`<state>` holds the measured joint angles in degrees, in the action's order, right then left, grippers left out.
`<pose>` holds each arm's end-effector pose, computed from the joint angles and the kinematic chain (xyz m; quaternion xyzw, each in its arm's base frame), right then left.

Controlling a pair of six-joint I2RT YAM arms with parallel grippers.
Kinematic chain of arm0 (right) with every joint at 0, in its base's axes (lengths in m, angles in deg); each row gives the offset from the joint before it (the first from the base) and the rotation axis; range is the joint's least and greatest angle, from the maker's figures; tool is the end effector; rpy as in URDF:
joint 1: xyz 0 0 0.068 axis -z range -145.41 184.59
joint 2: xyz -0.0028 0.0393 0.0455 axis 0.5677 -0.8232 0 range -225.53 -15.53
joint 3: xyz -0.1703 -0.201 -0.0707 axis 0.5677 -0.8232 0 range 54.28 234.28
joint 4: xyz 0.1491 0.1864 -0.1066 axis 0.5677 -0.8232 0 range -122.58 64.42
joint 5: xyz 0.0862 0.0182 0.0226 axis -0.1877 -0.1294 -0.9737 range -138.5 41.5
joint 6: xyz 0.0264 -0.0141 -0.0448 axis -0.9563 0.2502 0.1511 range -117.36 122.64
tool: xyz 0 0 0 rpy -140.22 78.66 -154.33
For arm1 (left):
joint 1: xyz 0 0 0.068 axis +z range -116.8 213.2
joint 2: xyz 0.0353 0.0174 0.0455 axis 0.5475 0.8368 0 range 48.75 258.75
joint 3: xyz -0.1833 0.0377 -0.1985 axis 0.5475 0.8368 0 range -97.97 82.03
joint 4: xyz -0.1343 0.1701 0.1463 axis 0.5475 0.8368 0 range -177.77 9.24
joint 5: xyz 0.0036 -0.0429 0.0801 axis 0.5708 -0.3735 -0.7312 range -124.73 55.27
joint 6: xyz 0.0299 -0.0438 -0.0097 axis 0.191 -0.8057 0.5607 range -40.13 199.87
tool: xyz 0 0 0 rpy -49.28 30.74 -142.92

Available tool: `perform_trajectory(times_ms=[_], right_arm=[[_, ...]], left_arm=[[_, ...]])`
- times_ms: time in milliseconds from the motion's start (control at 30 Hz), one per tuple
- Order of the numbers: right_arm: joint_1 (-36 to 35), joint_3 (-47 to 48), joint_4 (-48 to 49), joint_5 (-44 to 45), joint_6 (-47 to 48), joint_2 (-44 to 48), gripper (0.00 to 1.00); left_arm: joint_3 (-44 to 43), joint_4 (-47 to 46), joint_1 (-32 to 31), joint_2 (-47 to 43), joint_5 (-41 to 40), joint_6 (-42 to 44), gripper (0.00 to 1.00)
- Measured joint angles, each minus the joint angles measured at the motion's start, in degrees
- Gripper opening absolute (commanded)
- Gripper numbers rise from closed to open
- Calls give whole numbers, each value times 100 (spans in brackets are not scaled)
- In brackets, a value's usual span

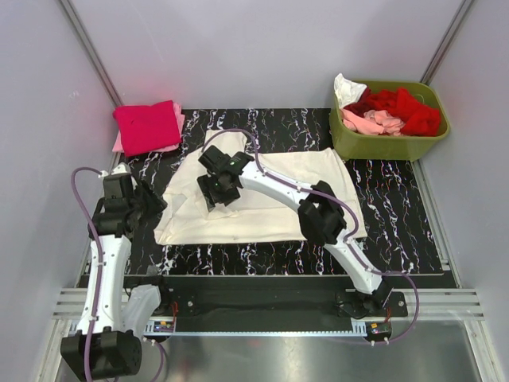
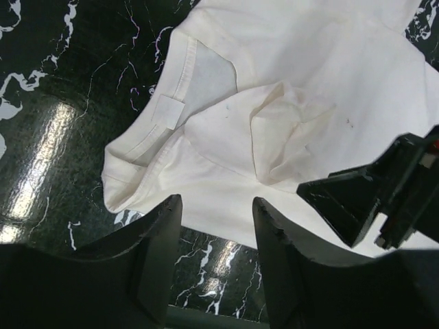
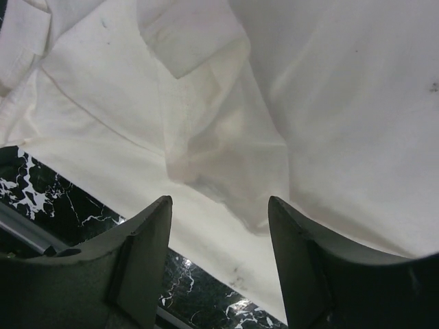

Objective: Fold and stack the t-shirts
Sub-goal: Fold the tshirt

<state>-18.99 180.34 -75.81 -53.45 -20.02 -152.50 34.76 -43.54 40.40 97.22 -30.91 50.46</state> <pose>0.3048 0.4184 0.2103 -0.2683 0.9297 0.1865 0.1700 0.1670 0.0187 0.2880 -0.2785 0.8819 -0.1032 0.3660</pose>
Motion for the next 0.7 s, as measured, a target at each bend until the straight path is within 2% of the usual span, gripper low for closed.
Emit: perform_trajectory(times_ms=[267,333,433,467,567,600,700], right_arm=[[-166,636,-254,96,111,-599,61],[-236,717,-295,103,142,-664,58],[-313,737,-328,116,195,-673,40],[-328,739,-326,131,210,-673,25],[-337,739,-334,205,260,-673,5],[-337,739,-339,258,278,-673,0],[-334,739,-352,452,358,-673,0]], left_arm=[[4,103,0,-227,92,282,51],[4,103,0,-225,94,302,51],[7,103,44,-225,101,310,50],[7,103,70,-227,103,313,51],[31,85,142,-227,114,313,50],[52,81,155,-227,116,315,51],[92,79,166,-227,120,323,51]])
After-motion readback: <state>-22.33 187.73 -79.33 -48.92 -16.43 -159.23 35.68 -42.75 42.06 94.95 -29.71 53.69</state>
